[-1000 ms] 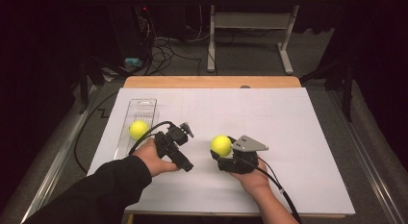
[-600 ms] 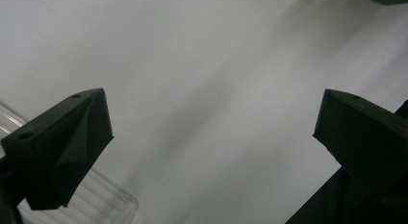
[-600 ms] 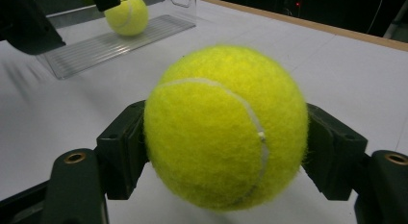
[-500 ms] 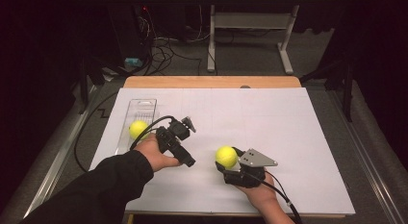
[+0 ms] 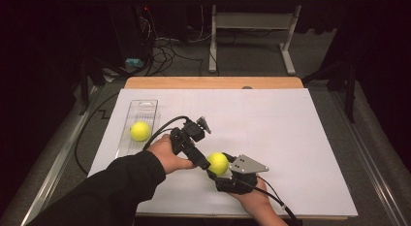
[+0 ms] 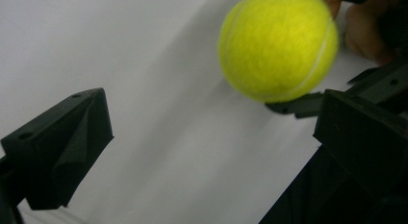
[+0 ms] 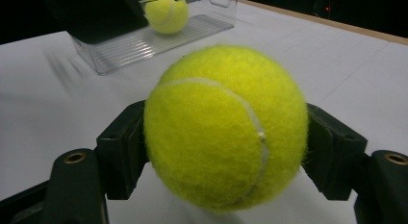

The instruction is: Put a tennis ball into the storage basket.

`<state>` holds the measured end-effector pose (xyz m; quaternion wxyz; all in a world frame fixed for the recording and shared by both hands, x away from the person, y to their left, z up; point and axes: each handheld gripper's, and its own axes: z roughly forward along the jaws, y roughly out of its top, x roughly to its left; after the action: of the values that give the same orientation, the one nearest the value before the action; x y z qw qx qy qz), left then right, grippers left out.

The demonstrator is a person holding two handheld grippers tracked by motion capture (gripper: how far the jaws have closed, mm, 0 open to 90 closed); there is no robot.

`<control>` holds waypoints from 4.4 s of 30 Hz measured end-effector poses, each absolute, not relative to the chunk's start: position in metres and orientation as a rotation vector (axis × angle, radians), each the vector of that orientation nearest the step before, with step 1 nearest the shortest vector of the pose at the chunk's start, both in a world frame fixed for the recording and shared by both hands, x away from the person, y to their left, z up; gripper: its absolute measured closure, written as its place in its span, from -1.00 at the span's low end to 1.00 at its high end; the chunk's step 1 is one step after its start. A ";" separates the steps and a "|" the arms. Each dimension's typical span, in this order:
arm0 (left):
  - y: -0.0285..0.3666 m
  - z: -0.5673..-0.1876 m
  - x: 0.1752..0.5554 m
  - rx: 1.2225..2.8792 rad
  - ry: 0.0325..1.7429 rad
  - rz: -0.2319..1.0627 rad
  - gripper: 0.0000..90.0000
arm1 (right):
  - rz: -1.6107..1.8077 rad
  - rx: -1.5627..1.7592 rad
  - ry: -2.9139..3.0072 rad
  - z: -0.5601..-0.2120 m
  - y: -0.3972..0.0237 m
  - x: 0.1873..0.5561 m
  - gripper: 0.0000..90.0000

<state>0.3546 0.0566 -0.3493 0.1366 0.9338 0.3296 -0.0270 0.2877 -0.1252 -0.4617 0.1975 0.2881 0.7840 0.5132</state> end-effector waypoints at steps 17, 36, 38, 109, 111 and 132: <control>0.024 -0.371 0.353 2.738 0.896 -0.195 -0.89 | 1.503 0.768 2.192 -0.455 -0.114 0.280 -0.40; 0.025 -0.368 0.352 2.721 0.873 -0.212 -0.42 | 1.499 0.769 2.173 -0.454 -0.117 0.282 -0.53; 0.026 -0.366 0.354 2.714 0.880 -0.202 -0.42 | 1.485 0.774 2.164 -0.453 -0.116 0.282 -0.71; 0.237 -0.383 0.404 2.642 1.495 -0.091 -0.42 | 1.249 1.070 1.976 -0.464 -0.266 0.291 -1.00; 0.236 -0.383 0.403 2.654 1.488 -0.098 -0.42 | 1.249 1.070 1.976 -0.464 -0.266 0.291 -1.00; 0.171 -0.353 0.395 2.695 1.276 0.048 -0.99 | 1.262 1.057 1.968 -0.460 -0.266 0.289 -1.00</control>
<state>0.3955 0.1712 -0.3531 0.0795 0.9008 0.4266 0.0161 0.2886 -0.2655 -0.4602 0.2837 0.3951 0.7355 0.4716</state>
